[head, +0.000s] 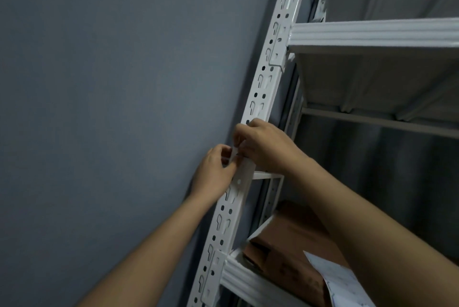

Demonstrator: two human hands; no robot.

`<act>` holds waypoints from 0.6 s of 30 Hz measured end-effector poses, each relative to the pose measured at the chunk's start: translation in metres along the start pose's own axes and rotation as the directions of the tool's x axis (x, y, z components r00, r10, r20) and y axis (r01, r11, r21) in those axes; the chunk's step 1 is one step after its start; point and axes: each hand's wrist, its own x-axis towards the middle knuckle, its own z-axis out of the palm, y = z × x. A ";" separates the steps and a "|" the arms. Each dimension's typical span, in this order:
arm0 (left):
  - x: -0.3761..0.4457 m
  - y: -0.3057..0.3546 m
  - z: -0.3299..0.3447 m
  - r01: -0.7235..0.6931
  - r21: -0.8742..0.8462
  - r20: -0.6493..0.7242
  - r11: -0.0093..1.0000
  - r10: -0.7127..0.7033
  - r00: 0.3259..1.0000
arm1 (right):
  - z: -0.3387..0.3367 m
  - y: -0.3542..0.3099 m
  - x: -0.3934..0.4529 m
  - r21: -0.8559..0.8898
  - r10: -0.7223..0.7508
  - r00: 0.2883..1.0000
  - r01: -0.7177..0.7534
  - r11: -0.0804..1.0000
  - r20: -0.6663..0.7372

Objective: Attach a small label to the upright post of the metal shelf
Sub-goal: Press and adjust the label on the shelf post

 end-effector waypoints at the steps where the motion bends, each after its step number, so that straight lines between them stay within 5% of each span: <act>1: 0.001 0.001 0.000 -0.001 -0.001 0.006 1.000 0.001 1.000 | -0.002 0.000 0.002 -0.011 -0.015 1.000 0.015 1.000 0.021; 11: -0.001 0.000 -0.006 0.012 -0.022 0.053 1.000 -0.011 0.999 | -0.007 -0.004 0.009 -0.251 -0.306 0.947 0.321 0.913 0.099; 18: 0.000 0.001 -0.006 0.015 -0.008 0.064 1.000 -0.015 0.998 | -0.005 -0.003 0.006 -0.216 -0.249 0.964 0.264 0.940 0.092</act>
